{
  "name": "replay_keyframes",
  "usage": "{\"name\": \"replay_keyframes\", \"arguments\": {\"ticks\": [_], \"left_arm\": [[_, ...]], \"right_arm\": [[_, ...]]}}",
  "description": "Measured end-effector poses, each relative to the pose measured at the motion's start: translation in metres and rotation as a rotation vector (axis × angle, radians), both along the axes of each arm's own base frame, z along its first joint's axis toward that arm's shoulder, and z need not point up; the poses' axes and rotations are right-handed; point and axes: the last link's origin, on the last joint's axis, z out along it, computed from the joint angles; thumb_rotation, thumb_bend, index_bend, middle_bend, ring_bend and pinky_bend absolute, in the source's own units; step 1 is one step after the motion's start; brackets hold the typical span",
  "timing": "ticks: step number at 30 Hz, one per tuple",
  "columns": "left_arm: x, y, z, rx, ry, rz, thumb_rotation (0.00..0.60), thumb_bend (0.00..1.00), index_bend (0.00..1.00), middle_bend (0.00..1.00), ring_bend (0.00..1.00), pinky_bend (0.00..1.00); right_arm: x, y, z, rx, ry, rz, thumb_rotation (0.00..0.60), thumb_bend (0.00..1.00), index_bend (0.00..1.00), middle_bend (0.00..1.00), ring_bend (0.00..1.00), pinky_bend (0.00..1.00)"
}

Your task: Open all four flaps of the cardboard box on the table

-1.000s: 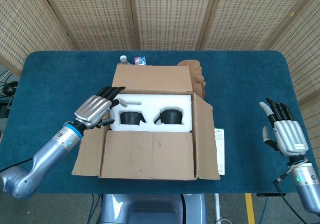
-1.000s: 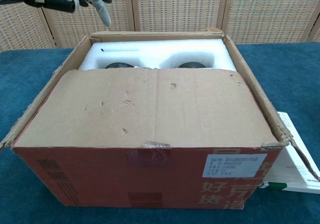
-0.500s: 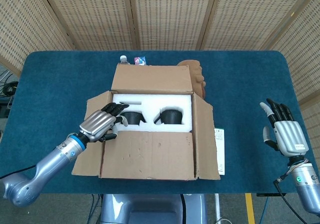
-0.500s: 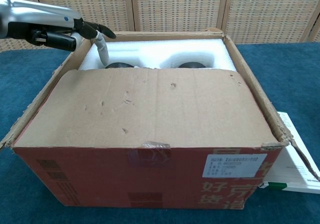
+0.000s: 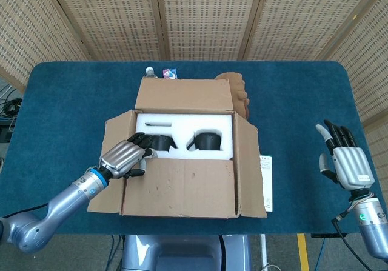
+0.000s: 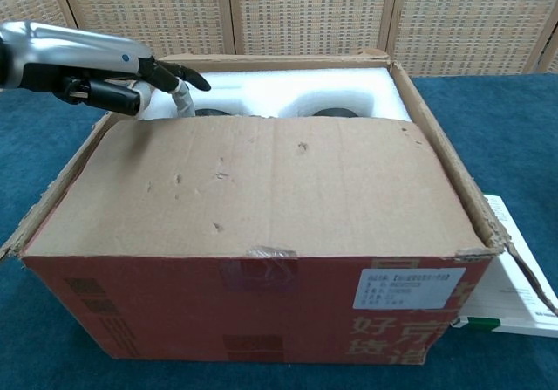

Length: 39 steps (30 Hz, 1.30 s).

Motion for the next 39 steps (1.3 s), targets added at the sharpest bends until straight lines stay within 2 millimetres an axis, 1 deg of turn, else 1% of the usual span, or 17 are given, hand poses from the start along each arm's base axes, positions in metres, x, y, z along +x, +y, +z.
{"name": "replay_keyframes", "arguments": {"ticks": [10, 26, 33, 39], "left_arm": [[0.009, -0.006, 0.018, -0.056, -0.108, 0.065, 0.172, 0.98, 0.35, 0.00, 0.00, 0.00], [0.029, -0.031, 0.053, -0.173, -0.331, 0.080, 0.170, 0.98, 0.35, 0.00, 0.00, 0.00], [0.036, -0.043, 0.063, -0.251, -0.411, 0.059, 0.170, 0.98, 0.35, 0.00, 0.00, 0.00], [0.039, -0.052, 0.070, -0.347, -0.479, 0.074, 0.166, 0.98, 0.35, 0.00, 0.00, 0.00]], "right_arm": [[0.001, -0.001, -0.001, 0.000, -0.002, 0.003, 0.600, 0.72, 0.02, 0.00, 0.00, 0.00], [0.006, -0.002, -0.002, 0.003, 0.008, 0.013, 0.600, 0.72, 0.02, 0.00, 0.00, 0.00], [0.008, -0.002, -0.003, 0.007, 0.013, 0.013, 0.600, 0.72, 0.02, 0.00, 0.00, 0.00], [0.008, -0.002, -0.001, -0.001, 0.018, 0.014, 0.600, 0.72, 0.02, 0.00, 0.00, 0.00]]}}
